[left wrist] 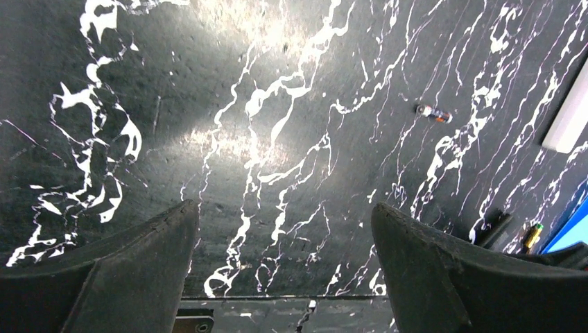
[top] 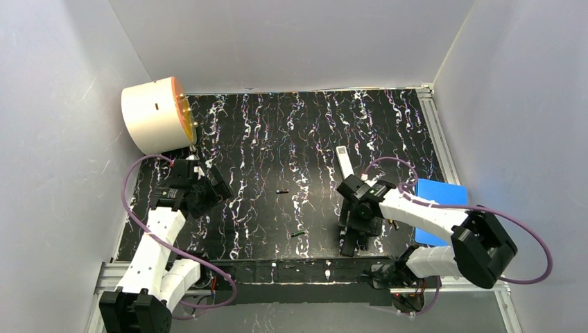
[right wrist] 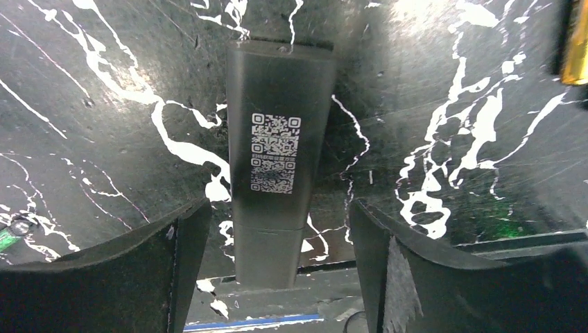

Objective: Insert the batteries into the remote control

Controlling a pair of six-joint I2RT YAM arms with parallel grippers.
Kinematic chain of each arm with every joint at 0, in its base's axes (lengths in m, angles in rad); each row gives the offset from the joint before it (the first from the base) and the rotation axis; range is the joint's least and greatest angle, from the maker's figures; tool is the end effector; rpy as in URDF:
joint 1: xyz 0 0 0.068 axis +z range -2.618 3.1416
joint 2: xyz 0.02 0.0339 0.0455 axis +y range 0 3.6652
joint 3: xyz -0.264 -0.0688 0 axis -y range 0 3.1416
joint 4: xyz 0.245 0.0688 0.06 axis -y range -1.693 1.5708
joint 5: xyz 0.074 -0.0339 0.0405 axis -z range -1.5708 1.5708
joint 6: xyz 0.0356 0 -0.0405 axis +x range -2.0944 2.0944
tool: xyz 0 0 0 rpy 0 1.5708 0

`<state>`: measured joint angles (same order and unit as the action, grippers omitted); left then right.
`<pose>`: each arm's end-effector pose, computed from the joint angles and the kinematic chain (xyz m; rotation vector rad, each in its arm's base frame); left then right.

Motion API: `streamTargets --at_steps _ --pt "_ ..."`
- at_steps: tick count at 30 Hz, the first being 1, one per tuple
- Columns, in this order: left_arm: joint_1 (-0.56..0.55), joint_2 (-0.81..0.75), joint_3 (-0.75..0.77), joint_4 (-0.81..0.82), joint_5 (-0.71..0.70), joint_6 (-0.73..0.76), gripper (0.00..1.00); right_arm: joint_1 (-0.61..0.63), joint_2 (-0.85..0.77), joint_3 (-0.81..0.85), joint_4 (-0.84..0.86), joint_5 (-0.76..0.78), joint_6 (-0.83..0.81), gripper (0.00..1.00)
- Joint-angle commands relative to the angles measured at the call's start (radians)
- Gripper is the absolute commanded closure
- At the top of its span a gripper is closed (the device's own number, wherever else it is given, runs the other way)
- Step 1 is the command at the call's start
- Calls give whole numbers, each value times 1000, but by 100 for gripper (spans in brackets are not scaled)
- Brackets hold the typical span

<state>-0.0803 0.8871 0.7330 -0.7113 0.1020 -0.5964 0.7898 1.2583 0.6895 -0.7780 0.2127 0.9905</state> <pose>0.1746 -0.0177 0.2565 -0.5869 2.4060 -0.4218 0.1474 0.1380 0.1772 0.3180 2.8181 0.0574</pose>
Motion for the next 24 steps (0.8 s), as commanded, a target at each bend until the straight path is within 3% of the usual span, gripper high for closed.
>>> streamTargets --at_steps 1,8,16,20,24 --pt "7 -37 -42 0 69 -6 8 49 51 -14 32 5 119 23" --pt "4 -17 -57 35 210 -1 11 73 136 -8 31 43 117 39" --pt "-40 24 -90 169 436 -46 15 75 101 -23 161 79 26 71" --pt "-125 42 -82 267 499 -87 13 74 39 51 249 66 -176 71" --pt "-225 86 -82 442 544 -194 9 75 22 122 410 -82 -370 70"
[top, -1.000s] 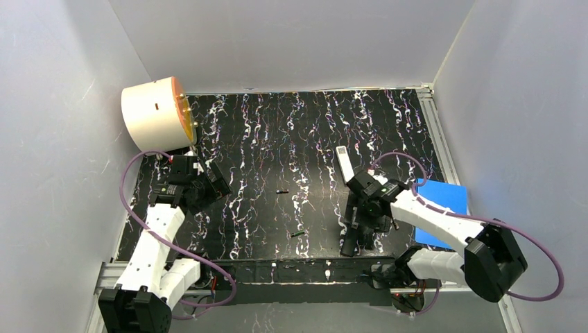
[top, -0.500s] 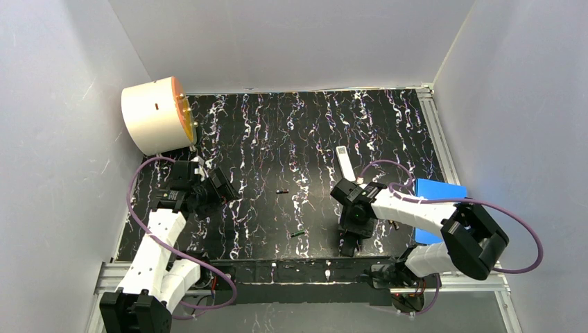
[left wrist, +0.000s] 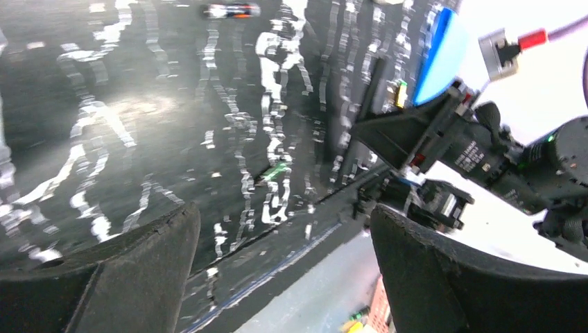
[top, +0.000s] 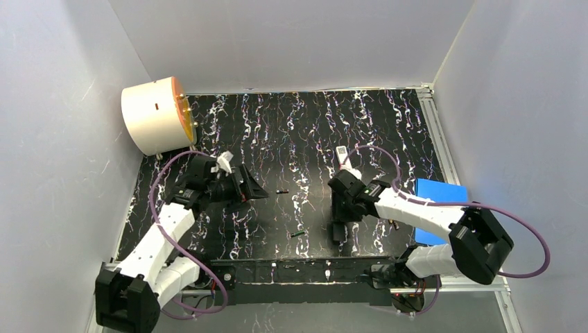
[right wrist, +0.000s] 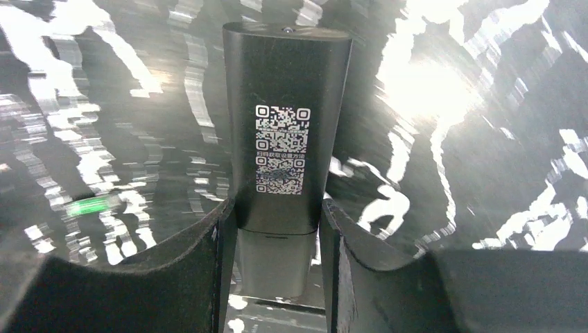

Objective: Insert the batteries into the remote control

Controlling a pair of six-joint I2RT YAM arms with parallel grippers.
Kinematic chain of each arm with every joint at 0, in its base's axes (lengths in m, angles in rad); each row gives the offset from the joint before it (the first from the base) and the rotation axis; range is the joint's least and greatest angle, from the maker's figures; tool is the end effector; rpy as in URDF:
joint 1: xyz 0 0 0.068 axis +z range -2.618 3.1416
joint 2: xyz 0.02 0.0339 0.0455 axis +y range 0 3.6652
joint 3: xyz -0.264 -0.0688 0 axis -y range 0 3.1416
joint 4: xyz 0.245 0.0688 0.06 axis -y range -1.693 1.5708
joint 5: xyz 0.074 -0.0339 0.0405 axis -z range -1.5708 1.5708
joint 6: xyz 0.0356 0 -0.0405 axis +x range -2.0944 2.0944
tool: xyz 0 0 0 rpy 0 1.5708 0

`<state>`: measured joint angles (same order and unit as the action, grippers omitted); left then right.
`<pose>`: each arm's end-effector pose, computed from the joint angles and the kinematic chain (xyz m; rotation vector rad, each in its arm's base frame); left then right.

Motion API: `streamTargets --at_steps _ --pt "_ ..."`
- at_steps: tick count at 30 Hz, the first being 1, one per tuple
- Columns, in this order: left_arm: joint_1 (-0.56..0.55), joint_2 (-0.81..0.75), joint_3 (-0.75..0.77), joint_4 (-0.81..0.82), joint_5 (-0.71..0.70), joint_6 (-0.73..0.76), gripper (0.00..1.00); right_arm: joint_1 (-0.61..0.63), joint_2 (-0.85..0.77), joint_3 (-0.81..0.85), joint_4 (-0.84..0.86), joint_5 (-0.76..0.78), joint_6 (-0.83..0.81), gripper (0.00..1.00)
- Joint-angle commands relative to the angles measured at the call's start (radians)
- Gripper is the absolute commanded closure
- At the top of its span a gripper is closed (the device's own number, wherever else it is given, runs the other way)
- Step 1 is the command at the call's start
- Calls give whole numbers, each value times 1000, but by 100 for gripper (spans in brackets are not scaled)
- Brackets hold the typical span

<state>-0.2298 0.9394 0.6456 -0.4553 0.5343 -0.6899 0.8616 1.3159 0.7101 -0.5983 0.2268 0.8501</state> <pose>0.1835 -0.0615 0.2418 -0.2712 2.4249 -1.0627 0.1545 0.1678 0.1773 0.0419 2.7271 0.1782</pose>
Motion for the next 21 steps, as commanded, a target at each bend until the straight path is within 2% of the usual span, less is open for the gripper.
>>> streamTargets --at_steps 1,5,8,10,21 --pt "-98 52 4 250 124 -130 9 2 -24 125 259 -135 -269 70" --pt "-195 152 22 526 139 -237 10 2 61 235 316 -249 -392 71" --pt "-236 262 145 466 89 -144 12 3 116 313 339 -294 -447 71" --pt "-241 322 188 432 59 -136 13 2 135 348 349 -309 -461 71" --pt "-241 483 276 405 21 -146 28 3 159 429 384 -355 -466 72"
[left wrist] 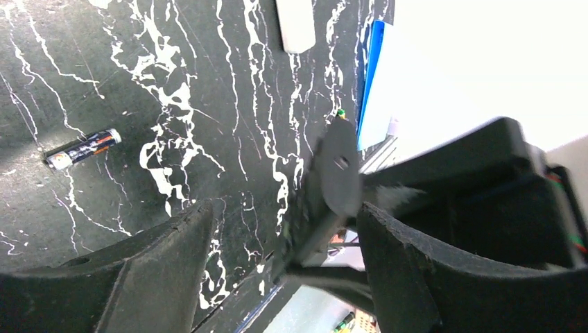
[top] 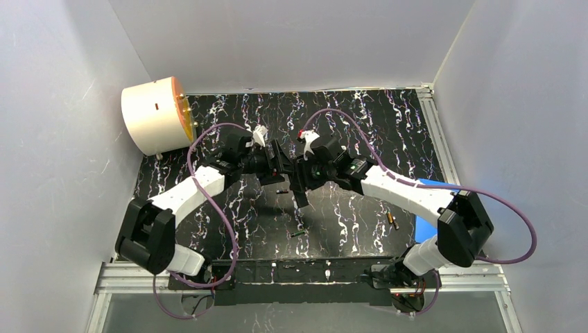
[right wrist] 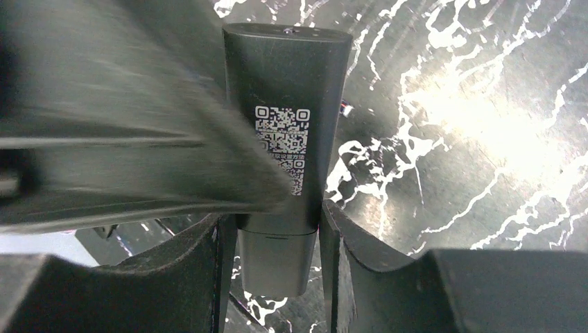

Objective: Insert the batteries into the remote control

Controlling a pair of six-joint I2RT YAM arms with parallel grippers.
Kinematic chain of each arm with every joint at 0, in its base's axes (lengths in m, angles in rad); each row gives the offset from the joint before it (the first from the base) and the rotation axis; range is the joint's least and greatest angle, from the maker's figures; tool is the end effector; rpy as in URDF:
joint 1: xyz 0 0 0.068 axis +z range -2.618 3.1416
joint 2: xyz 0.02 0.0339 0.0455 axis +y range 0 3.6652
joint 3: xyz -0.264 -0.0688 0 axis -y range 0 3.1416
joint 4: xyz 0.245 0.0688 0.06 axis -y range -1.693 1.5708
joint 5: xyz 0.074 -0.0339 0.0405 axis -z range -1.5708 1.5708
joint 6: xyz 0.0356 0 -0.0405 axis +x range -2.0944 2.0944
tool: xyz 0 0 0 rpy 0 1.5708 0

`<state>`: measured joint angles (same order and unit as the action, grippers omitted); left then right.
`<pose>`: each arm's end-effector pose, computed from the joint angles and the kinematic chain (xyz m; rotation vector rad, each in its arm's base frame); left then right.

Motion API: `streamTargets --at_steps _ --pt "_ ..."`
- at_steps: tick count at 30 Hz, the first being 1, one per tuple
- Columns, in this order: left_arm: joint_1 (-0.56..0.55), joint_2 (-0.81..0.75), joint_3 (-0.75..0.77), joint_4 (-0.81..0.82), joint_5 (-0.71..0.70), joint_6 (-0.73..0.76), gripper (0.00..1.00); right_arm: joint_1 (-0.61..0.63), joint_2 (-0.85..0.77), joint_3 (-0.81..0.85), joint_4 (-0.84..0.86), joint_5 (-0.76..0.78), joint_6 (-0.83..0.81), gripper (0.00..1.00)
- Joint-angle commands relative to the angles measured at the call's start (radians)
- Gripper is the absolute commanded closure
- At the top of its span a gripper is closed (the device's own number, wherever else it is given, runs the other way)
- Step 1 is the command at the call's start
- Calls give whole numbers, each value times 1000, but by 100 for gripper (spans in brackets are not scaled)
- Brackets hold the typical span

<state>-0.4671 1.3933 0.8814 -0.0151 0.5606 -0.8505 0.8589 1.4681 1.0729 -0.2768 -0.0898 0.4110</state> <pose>0.2650 -0.1549 0.2533 -0.0641 2.3197 -1.3272 0.2117 0.2503 0.2690 -0.5737 2.2885 0.7601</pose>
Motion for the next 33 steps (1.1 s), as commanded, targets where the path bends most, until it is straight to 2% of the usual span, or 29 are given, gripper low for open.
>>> streamTargets --at_steps 1,4,6,10,14,16,19,22,26,33 --pt "-4 35 45 -42 -8 15 28 6 12 72 62 -38 -29 72" --pt "-4 48 51 -11 2 8 34 6 21 79 62 -37 -35 72" --pt "-4 63 59 23 40 -11 41 4 32 88 61 -39 -37 72" --pt "-4 61 61 61 107 -9 71 -19 67 113 63 -66 -2 71" --pt "-1 4 61 24 88 38 98 -79 66 107 88 -117 55 66" --pt "4 6 81 21 109 38 100 -95 37 78 128 -139 77 56" --pt "27 22 131 48 171 -3 100 -103 -23 56 141 -141 91 24" --pt "65 24 185 72 209 -53 100 -118 -145 -19 242 -129 161 3" --pt "95 19 263 83 240 -139 100 -137 -246 -137 457 -38 491 1" --pt "94 -31 323 99 237 -282 100 -137 -274 -203 721 45 814 1"
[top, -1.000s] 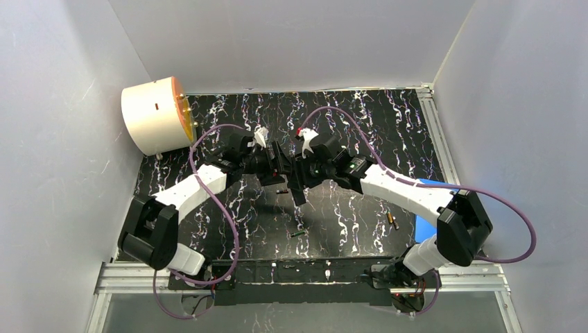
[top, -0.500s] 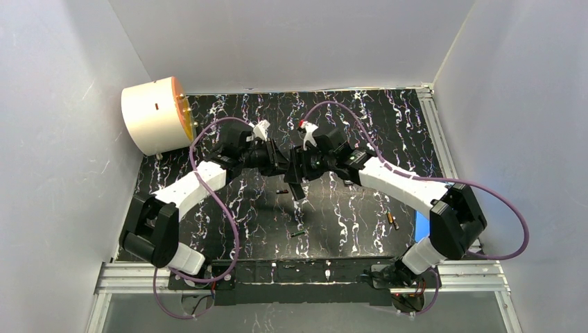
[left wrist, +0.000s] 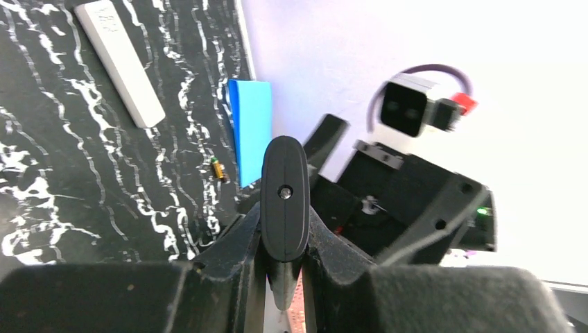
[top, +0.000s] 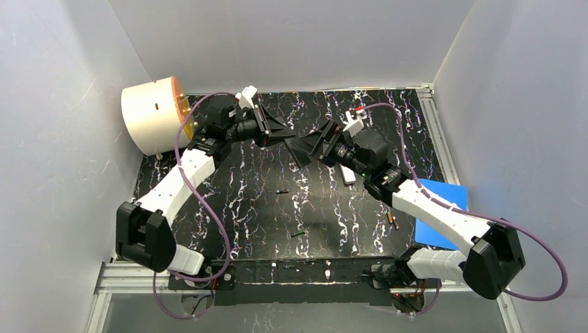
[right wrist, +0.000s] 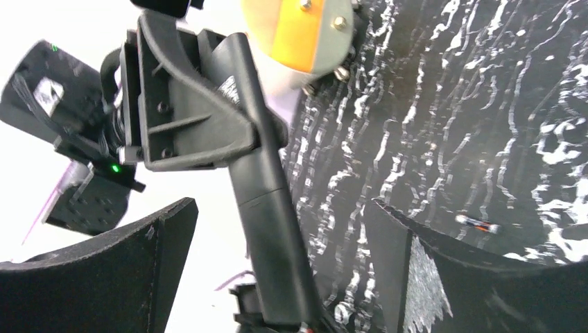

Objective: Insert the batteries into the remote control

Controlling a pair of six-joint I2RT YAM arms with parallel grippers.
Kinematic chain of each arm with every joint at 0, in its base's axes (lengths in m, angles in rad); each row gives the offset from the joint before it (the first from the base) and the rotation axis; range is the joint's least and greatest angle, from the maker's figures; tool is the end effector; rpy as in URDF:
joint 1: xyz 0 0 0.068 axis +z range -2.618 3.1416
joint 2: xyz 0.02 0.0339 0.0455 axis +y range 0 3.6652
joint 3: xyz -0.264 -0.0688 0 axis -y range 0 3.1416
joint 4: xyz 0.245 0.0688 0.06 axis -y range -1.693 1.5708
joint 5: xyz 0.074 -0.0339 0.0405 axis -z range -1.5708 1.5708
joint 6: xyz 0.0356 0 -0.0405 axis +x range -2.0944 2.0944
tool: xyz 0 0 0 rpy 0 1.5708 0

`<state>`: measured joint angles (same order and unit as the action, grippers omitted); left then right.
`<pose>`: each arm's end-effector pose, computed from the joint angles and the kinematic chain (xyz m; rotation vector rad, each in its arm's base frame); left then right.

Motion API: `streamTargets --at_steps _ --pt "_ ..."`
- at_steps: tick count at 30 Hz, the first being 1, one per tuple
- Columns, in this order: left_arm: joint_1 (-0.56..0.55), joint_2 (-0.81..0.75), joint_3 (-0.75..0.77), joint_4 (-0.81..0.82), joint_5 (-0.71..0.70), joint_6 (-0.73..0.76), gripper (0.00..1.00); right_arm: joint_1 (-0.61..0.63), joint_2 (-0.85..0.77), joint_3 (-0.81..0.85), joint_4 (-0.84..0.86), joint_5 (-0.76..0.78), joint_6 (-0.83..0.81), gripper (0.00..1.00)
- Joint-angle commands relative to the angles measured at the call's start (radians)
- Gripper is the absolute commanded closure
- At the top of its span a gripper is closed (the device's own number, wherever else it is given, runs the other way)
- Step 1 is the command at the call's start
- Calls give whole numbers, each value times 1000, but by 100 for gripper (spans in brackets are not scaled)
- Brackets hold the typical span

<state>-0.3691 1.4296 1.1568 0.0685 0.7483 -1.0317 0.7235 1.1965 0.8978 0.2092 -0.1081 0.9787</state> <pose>0.3018 -0.1427 0.3463 -0.0449 2.0454 -1.6075 0.2105 0.1910 0.3347 0.1448 1.8488 1.3395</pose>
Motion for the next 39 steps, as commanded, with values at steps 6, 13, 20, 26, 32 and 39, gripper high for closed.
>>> streamTargets --at_steps 6,13,20,26,32,39 --pt "-3 -123 48 43 7 -136 100 -2 45 -4 306 59 410 30" --pt "-2 -151 11 93 -35 -174 100 -1 52 -24 421 -15 443 40" --pt "-2 -169 5 111 -112 -196 100 8 57 -77 506 -61 514 39" --pt "-2 -166 -3 119 -128 -227 100 8 66 -94 508 -73 545 70" --pt "71 -145 -7 211 -112 -323 100 -25 57 -140 592 -153 429 80" --pt "124 -96 -19 320 -93 -393 100 -61 81 -176 749 -207 415 79"
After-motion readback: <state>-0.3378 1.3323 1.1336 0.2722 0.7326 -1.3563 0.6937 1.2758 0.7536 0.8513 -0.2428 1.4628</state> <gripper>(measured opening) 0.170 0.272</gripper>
